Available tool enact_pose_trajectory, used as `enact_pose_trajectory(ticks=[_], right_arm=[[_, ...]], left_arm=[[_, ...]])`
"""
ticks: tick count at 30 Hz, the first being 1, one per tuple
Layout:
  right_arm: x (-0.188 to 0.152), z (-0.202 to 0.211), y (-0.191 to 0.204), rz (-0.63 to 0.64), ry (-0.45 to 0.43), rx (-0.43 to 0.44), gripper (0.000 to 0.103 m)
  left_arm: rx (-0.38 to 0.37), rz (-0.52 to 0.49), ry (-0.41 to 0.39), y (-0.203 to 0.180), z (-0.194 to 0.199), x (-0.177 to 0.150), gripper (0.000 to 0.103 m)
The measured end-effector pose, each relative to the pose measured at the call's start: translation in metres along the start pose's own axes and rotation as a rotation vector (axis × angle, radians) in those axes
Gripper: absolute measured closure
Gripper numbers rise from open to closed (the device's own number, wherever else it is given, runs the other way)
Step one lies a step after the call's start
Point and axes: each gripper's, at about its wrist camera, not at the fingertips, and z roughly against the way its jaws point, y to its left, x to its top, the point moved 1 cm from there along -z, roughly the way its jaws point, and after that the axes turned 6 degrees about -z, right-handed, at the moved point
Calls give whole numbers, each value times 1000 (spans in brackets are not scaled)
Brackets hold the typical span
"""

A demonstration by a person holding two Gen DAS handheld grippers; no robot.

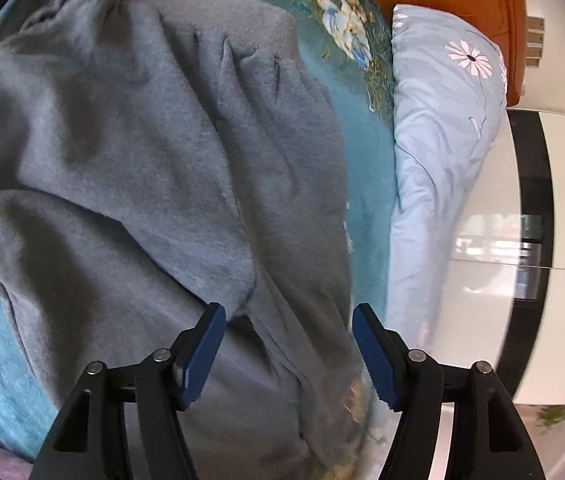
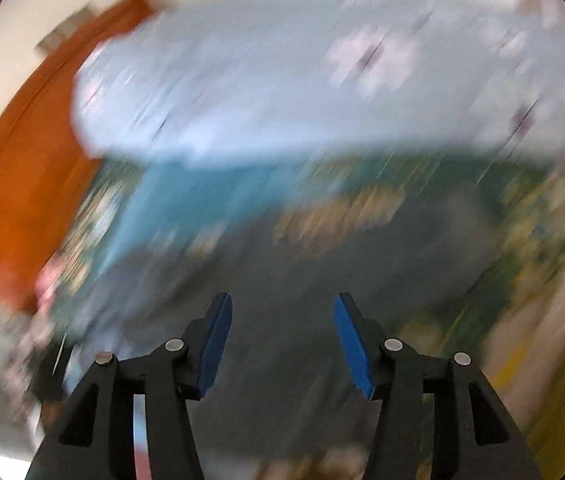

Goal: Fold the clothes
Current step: 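Lay the sleeve cuff across the sweatshirt body with the right gripper, then grasp the sweatpants cuff with the left gripper while the right gripper folds the sweatshirt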

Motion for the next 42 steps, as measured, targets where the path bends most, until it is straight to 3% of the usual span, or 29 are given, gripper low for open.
enact_pose_trajectory(ticks=[2,5,7,8,10,14,19,20,22,23,25,27,29,30,33,37,39,42], right_arm=[[-42,-16,-6,7,133,10,48],[-88,-42,-25,-40,270,-43,48],[-107,-56,-40,-110,310,-80,48],[-112,-61,-46,-149,304,-76,47],[-118,-69,-58,-226,280,-72,32],[-117,-72,-76,-311,142,-119,31],[-116,-71,-82,-355,42,-90,31],[-117,-71,-82,-362,34,-76,32],[-119,-69,-82,-377,22,-49,50],[-120,-67,-82,-377,19,-49,56],[-121,-66,-83,-375,20,-60,80],[-118,-62,-83,-385,26,-81,95],[-115,-58,-79,-376,20,-93,97],[-113,-54,-73,-355,12,-104,97],[-104,-38,-51,-286,-21,-124,98],[-81,4,-29,-236,-101,-110,99],[-65,31,-25,-241,-159,-89,99],[-51,78,-27,-274,-262,-53,99]], left_arm=[[-1,-43,11,-4,8,8,33],[32,-142,-13,-12,28,24,33],[73,-194,-39,-12,46,38,33],[97,-216,-52,-10,56,46,33],[140,-221,-77,5,71,59,32],[241,-190,-143,47,107,91,32],[324,-148,-151,85,115,117,32],[339,-156,-146,92,116,119,32],[371,-169,-147,102,111,119,32],[372,-164,-141,109,108,118,32],[336,-145,-113,122,103,117,32],[317,-137,-110,126,100,118,34],[298,-125,-120,128,98,115,38],[286,-120,-125,129,97,114,53],[323,-117,-121,127,92,109,85],[298,-76,-169,118,105,105,88],[229,-40,-191,106,117,104,89],[62,-31,-219,76,147,95,89]])
